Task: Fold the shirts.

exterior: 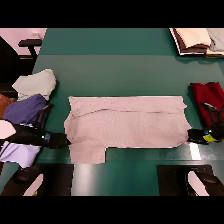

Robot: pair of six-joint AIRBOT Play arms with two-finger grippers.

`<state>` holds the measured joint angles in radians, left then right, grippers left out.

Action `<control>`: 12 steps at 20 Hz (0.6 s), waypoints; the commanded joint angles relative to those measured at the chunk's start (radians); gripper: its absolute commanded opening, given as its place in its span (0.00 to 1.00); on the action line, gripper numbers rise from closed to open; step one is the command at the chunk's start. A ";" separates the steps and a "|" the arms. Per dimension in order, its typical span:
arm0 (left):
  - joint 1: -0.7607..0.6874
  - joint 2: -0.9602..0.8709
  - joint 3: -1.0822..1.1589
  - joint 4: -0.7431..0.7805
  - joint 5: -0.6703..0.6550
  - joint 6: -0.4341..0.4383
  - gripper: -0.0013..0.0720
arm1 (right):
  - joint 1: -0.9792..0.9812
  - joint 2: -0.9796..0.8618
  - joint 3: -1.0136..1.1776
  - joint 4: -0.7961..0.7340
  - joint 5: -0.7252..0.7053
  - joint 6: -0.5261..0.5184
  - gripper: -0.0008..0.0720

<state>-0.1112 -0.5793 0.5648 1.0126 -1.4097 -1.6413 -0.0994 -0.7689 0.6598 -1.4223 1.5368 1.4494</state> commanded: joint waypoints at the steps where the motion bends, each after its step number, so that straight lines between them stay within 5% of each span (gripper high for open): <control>1: 0.000 -0.011 0.122 0.066 0.016 -0.026 0.04 | 0.003 0.017 0.067 -0.018 -0.002 0.011 0.03; 12: 0.000 -0.724 0.483 0.101 0.420 0.207 0.05 | 0.051 -0.613 0.540 0.069 -0.187 -0.001 0.03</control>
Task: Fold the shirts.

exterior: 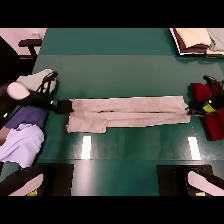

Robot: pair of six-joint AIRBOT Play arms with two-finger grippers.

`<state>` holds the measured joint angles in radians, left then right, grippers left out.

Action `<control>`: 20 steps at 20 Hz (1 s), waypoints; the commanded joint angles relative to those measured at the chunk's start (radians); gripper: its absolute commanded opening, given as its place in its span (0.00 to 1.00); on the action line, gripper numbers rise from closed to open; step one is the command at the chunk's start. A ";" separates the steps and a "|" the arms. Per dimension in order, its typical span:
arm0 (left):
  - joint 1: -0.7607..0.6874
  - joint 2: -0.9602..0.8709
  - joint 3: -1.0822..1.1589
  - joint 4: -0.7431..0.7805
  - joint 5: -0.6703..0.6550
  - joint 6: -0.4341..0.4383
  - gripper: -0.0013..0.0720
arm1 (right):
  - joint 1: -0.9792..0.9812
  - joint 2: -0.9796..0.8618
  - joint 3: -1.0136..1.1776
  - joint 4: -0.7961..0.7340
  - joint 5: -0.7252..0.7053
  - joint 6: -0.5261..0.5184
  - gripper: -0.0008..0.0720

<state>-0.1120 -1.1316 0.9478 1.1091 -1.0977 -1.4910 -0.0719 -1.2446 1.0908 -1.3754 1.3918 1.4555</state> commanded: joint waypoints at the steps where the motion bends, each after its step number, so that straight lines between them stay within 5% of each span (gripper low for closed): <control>1: 0.001 -0.218 0.132 0.005 0.127 0.059 0.05 | 0.035 -0.180 0.150 0.022 -0.047 -0.007 0.03; 4: 0.001 -0.287 0.184 0.005 0.168 0.056 0.05 | 0.052 -0.288 0.268 0.023 -0.038 -0.007 0.04; 5: 0.001 -0.289 0.187 0.005 0.176 0.051 0.05 | 0.052 -0.314 0.299 0.036 -0.029 -0.008 0.10; 6: 0.001 -0.288 0.190 0.005 0.180 0.051 0.07 | 0.048 -0.334 0.326 0.077 -0.029 -0.032 0.31; 8: 0.001 -0.287 0.214 0.005 0.165 0.048 0.74 | 0.016 -0.358 0.372 0.176 -0.031 -0.092 0.52; 9: 0.001 -0.287 0.238 0.005 0.143 0.043 0.78 | -0.006 -0.360 0.386 0.215 -0.030 -0.107 0.58; 11: 0.001 -0.287 0.294 0.003 0.082 0.043 0.71 | -0.068 -0.345 0.377 0.265 -0.004 -0.142 0.70; 15: 0.000 -0.287 0.329 -0.055 0.026 0.054 0.05 | -0.231 -0.298 0.248 0.270 0.024 -0.193 0.84; 20: -0.035 -0.290 0.328 -0.125 0.052 0.051 0.05 | -0.374 -0.340 0.092 0.380 0.023 -0.263 0.83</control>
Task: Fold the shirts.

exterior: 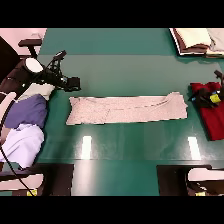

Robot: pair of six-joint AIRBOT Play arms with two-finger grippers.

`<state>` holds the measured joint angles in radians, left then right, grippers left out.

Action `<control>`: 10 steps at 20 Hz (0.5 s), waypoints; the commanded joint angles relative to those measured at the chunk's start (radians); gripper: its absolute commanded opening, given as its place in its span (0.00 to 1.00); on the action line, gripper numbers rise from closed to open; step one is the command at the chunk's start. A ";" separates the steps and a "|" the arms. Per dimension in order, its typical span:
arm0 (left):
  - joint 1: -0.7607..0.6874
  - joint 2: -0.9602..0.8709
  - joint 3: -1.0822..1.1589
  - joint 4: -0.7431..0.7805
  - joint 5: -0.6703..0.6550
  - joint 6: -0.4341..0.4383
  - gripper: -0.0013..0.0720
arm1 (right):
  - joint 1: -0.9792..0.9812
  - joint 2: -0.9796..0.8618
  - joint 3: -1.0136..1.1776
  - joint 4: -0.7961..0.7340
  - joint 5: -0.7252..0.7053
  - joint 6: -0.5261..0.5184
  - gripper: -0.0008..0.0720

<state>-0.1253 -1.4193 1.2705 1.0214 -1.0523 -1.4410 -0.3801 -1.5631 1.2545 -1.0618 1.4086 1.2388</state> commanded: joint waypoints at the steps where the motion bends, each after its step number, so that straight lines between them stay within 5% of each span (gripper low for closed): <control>1: -0.045 -0.002 0.005 -0.037 0.021 0.001 0.05 | -0.066 -0.040 -0.084 0.079 0.005 -0.050 0.83; 4: -0.122 -0.002 0.005 -0.036 0.077 -0.023 0.05 | -0.016 -0.104 -0.089 0.156 -0.008 -0.056 0.83; 6: -0.177 -0.007 0.005 -0.039 0.130 -0.079 0.05 | 0.034 -0.123 -0.089 0.183 -0.042 -0.056 0.72; 10: -0.274 -0.080 0.020 -0.058 0.200 -0.082 0.04 | 0.105 -0.095 -0.088 0.174 -0.084 -0.074 0.03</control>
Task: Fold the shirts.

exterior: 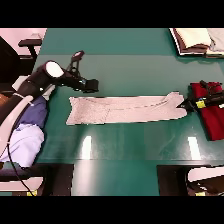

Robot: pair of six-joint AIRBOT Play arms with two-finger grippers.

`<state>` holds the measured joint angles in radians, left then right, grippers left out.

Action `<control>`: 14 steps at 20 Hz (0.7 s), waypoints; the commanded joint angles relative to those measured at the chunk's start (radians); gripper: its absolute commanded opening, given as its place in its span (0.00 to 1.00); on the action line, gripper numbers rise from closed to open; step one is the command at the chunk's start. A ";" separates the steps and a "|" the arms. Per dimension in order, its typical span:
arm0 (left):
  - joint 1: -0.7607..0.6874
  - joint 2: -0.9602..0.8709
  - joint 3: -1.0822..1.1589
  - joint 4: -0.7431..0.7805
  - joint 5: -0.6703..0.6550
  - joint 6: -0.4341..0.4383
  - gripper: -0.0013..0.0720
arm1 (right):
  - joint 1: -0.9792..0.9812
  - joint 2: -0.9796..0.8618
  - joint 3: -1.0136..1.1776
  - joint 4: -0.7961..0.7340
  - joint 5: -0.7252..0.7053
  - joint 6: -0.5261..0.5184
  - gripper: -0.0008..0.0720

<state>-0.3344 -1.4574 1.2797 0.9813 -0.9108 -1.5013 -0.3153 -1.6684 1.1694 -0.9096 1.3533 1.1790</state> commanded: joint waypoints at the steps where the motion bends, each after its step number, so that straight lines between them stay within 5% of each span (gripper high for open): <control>1: -0.082 -0.071 0.023 -0.026 0.064 -0.021 0.04 | 0.041 0.041 -0.003 0.029 -0.027 -0.014 0.03; 7: -0.171 -0.266 0.186 -0.096 0.079 -0.018 0.04 | 0.103 0.281 0.115 0.087 0.038 0.042 0.03; 14: -0.272 -0.404 0.306 -0.099 0.053 -0.017 0.04 | 0.403 0.358 0.368 0.106 0.035 0.121 0.03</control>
<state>-0.5690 -1.8118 1.5471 0.8871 -0.8494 -1.5188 -0.0231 -1.3323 1.4498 -0.8135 1.3926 1.2583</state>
